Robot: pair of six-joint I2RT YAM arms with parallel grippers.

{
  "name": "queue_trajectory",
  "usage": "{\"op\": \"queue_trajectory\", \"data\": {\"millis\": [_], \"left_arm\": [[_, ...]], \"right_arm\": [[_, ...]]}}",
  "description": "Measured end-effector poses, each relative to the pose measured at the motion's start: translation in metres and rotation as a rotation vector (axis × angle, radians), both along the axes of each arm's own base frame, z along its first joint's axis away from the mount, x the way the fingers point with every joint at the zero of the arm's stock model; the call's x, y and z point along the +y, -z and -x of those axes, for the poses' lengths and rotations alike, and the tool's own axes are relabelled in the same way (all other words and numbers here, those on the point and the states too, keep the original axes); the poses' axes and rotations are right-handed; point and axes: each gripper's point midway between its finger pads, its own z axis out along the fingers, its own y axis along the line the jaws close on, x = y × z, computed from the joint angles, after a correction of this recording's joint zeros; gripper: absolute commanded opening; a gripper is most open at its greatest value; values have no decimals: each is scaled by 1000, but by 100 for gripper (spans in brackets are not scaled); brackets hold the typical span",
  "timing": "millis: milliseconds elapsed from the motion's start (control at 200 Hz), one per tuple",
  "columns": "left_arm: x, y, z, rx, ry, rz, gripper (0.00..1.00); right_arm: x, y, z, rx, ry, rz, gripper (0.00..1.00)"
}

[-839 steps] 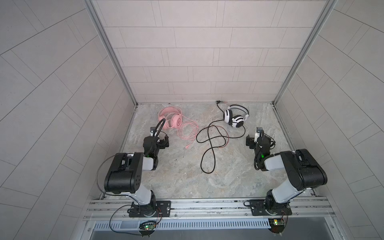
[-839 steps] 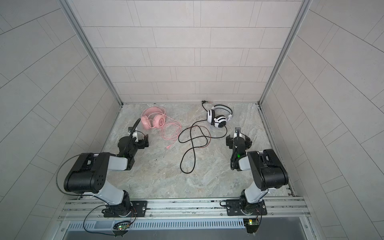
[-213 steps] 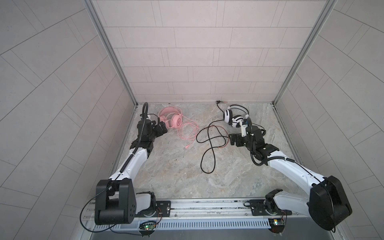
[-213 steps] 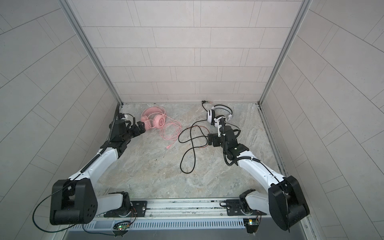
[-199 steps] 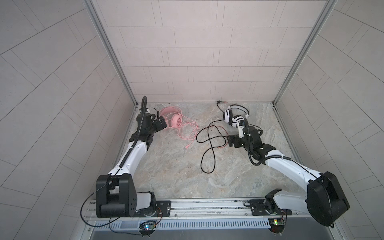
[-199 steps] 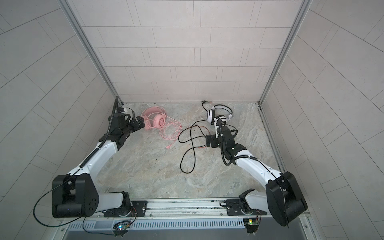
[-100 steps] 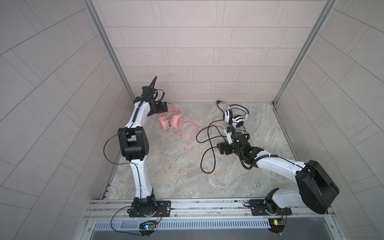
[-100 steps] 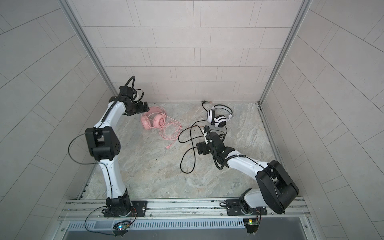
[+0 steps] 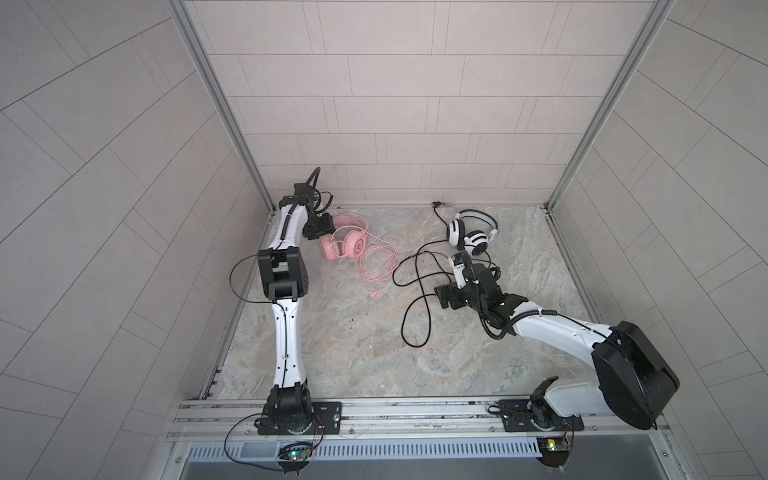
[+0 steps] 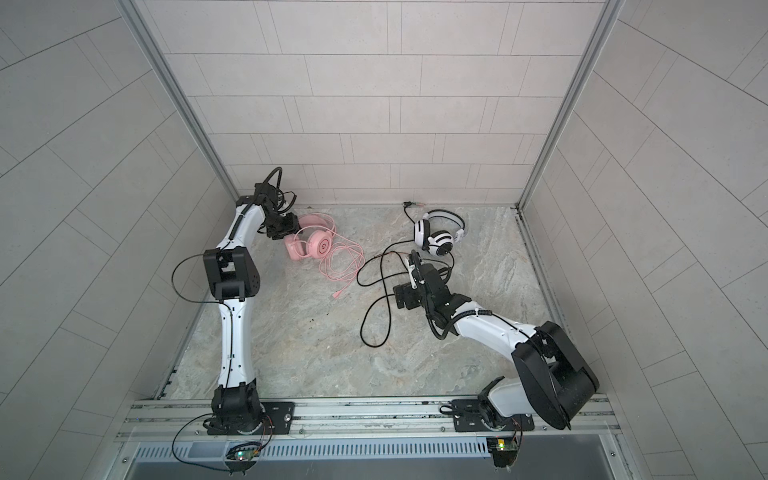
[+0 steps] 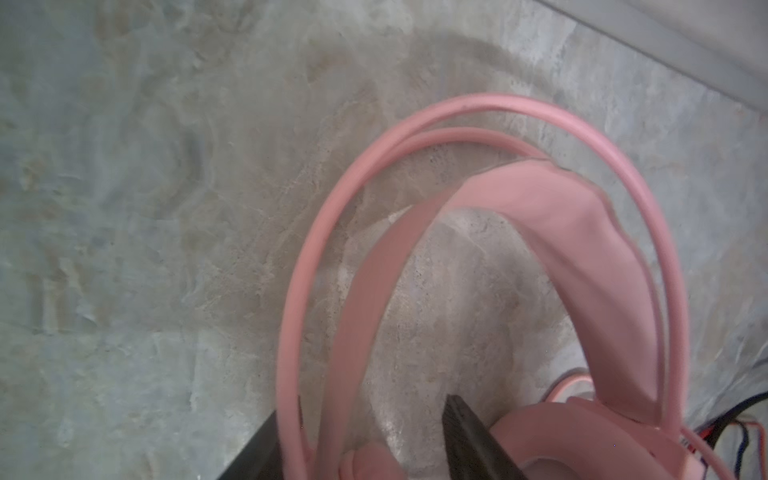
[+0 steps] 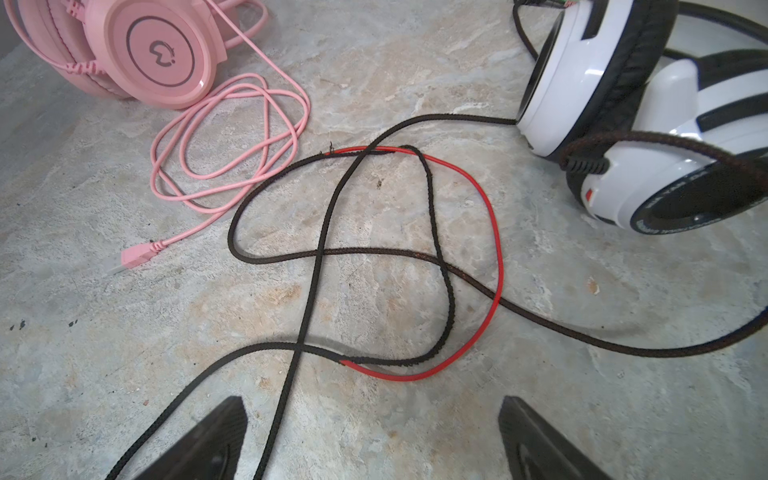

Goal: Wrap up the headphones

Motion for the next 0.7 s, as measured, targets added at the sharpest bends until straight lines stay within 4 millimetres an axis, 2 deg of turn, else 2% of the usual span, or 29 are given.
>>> {"op": "queue_trajectory", "data": {"millis": [45,105,215,340,385,470,590,701], "left_arm": [[2,2,5,18,-16,3,27],[8,5,14,46,-41,7,21],[9,6,48,119,-96,32,21],[17,8,101,182,-206,6,21],[18,7,118,187,-245,-1,16],[18,2,150,166,-328,5,15],[14,-10,185,89,-429,40,13],[16,-18,204,19,-535,57,19]], "right_arm": [[0,0,0,0,0,0,96],[0,0,0,0,0,0,96],[0,0,0,-1,1,2,96],[0,0,0,-1,1,2,96],[0,0,0,-1,1,2,96],[0,1,0,1,1,3,96],[4,6,1,21,-17,-6,96],[13,11,4,56,-53,-34,95]]}}
